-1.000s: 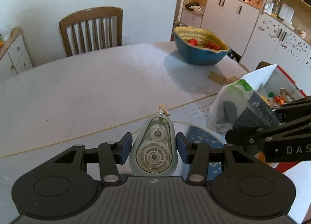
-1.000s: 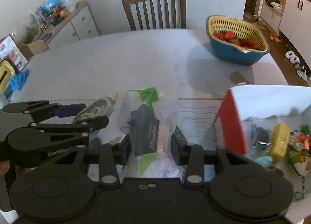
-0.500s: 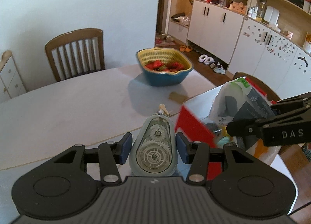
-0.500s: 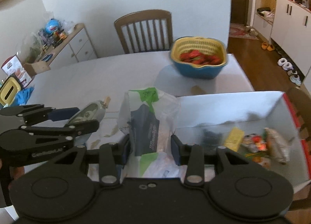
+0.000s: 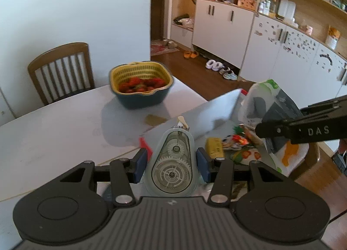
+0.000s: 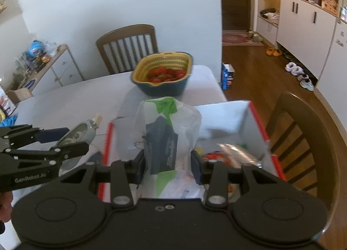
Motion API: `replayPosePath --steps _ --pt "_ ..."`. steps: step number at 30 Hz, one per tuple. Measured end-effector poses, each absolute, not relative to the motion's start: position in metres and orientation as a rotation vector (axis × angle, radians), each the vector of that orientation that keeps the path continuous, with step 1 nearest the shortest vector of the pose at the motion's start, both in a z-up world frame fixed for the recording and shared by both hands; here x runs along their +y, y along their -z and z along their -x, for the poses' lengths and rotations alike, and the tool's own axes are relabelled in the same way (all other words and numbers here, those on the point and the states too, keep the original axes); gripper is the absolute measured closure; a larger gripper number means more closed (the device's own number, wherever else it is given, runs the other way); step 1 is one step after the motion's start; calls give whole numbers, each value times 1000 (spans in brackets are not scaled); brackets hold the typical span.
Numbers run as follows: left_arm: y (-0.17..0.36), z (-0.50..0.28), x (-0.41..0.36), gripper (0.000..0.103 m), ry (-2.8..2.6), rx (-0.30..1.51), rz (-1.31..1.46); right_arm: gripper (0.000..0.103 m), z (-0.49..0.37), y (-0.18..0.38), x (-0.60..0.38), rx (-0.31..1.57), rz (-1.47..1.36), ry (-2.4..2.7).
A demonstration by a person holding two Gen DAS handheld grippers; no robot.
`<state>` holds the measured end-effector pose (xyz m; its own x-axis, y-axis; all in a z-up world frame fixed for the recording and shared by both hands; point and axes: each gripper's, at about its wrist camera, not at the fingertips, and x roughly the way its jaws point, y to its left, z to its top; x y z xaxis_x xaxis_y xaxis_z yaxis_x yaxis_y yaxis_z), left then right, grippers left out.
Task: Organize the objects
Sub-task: 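Carry the tape dispenser and white plastic bag with both tools over the shoebox, then lower the tape dispenser and white bag into the shoebox and open both tools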
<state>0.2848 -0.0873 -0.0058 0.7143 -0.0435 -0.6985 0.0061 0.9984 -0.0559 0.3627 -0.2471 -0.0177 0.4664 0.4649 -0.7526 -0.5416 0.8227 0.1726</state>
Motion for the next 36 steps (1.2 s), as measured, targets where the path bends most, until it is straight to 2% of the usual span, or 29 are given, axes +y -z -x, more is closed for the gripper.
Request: replayPosePath --steps 13,24,36 --pt "44 -329 -136 54 50 858 41 62 -396 52 -287 935 96 -560" --pt "86 -363 -159 54 14 933 0 61 -406 88 -285 971 119 -576" --pt "109 -373 -167 54 8 1009 16 60 -397 111 -278 970 193 -598"
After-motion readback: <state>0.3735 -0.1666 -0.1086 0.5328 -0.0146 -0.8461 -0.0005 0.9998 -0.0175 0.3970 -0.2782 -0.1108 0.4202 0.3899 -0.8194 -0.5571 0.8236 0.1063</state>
